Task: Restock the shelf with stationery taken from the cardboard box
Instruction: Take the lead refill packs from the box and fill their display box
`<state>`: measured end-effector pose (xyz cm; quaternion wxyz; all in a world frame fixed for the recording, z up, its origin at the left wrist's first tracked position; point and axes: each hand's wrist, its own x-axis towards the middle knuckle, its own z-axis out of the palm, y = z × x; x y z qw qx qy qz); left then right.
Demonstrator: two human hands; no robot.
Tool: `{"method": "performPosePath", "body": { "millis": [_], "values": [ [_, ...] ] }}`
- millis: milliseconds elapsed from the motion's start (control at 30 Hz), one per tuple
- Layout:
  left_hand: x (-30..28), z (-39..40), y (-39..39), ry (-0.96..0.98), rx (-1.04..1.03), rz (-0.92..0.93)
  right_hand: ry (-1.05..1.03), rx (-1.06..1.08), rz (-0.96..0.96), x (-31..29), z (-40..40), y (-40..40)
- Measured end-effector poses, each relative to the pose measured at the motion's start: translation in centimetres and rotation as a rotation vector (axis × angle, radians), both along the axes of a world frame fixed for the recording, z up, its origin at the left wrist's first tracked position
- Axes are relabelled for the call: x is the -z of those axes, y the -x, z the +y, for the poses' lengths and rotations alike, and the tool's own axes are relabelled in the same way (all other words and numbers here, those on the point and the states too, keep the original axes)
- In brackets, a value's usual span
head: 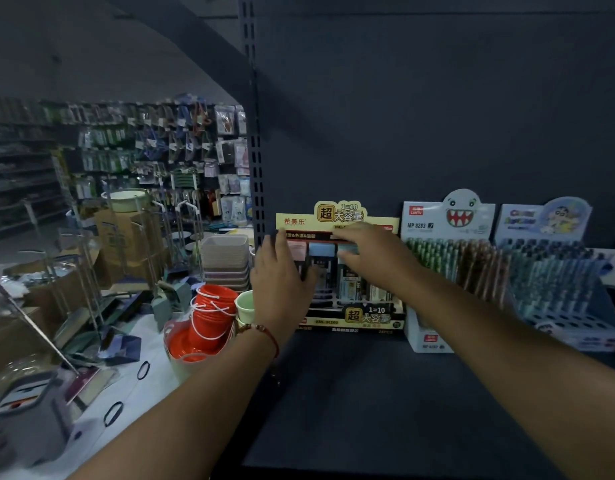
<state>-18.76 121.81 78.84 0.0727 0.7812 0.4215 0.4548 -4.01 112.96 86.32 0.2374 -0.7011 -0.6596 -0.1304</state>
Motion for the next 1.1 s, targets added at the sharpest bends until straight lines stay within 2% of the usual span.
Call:
{"method": "performPosePath", "body": {
  "millis": [67, 167, 267, 400, 467, 533, 700, 900, 1033, 1100],
  "values": [
    [-0.7, -0.1, 0.3, -0.169, 0.021, 0.192, 0.035, 0.049, -0.05, -0.3, -0.9, -1.3],
    [-2.0, -0.1, 0.2, -0.378, 0.124, 0.49, 0.196, 0.067, -0.169, -0.7, -2.0, -2.2],
    [-2.5, 0.4, -0.1, -0.394, 0.139, 0.659, 0.219, 0.074, -0.207, -0.8, -2.5, -2.6],
    [-2.7, 0.1, -0.4, -0.391, 0.147, 0.622, 0.197, 0.106, -0.137, -0.8, -2.4, -3.5],
    [-3.2, -0.3, -1.1, -0.416, 0.165, 0.585, 0.184, 0.175, -0.161, -1.0, -2.4, -4.0],
    [-3.7, -0.7, -2.1, -0.432, 0.194, 0.623, 0.199, 0.206, -0.201, -1.4, -2.5, -4.3],
    [-4.0, -0.5, -2.9, -0.407, 0.212, 0.666, 0.215, 0.167, -0.246, -2.0, -2.8, -5.1],
    [-3.7, -0.9, -2.9, -0.375, 0.208, 0.615, 0.177, 0.157, -0.22, -1.3, -2.9, -5.1],
    [-3.3, -1.8, -2.8, -0.354, 0.21, 0.583, 0.22, 0.159, -0.266, -1.0, -3.0, -4.9],
    [-2.8, -2.5, -2.1, -0.363, 0.231, 0.566, 0.178, 0.128, -0.282, -0.9, -3.9, -4.4]
  ]
}}
